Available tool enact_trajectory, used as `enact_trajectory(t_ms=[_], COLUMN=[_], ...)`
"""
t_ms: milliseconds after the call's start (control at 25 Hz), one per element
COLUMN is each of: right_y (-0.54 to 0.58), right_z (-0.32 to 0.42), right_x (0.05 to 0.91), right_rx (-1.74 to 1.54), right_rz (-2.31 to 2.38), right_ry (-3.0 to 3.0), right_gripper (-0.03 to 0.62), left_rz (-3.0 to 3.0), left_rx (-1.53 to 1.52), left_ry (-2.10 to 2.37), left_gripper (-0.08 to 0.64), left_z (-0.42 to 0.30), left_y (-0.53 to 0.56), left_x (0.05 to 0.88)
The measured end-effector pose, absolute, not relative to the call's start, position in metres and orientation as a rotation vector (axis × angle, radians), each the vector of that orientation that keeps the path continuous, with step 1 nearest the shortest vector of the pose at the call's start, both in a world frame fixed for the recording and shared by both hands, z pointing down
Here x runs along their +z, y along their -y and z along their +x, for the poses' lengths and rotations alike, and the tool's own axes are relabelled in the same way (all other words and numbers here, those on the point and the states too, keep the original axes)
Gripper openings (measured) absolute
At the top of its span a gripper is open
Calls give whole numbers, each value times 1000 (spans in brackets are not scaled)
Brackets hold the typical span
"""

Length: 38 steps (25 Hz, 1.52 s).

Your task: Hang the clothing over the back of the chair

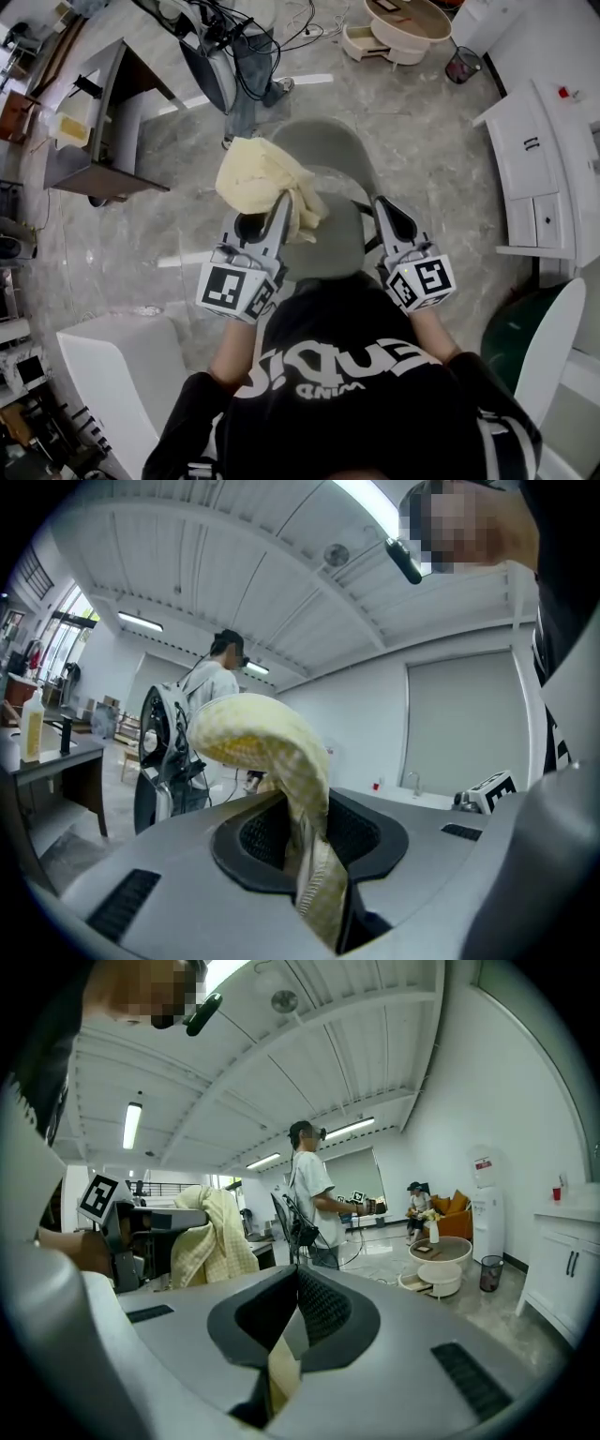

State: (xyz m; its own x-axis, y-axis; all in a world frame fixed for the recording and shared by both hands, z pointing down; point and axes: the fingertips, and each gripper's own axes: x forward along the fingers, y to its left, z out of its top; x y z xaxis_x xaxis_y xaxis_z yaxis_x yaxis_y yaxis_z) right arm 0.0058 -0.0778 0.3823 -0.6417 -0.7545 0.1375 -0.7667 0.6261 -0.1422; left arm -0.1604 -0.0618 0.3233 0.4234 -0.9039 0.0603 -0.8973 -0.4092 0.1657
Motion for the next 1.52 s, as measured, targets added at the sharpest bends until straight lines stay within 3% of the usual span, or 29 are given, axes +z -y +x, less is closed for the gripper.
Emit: enact_trajectory(t_ms=[840,1520], right_y=[123,178], right_z=[47,26], right_x=[394,400], right_rx=[332,357], right_rz=[1377,1338], right_ry=[2751,2769], right_gripper=[14,14], left_rz=[2568,2588], left_rx=[21,74], left_ry=[1541,1528], left_gripper=[100,100], left_z=[-129,-129], left_y=[164,254], left_x=[337,349])
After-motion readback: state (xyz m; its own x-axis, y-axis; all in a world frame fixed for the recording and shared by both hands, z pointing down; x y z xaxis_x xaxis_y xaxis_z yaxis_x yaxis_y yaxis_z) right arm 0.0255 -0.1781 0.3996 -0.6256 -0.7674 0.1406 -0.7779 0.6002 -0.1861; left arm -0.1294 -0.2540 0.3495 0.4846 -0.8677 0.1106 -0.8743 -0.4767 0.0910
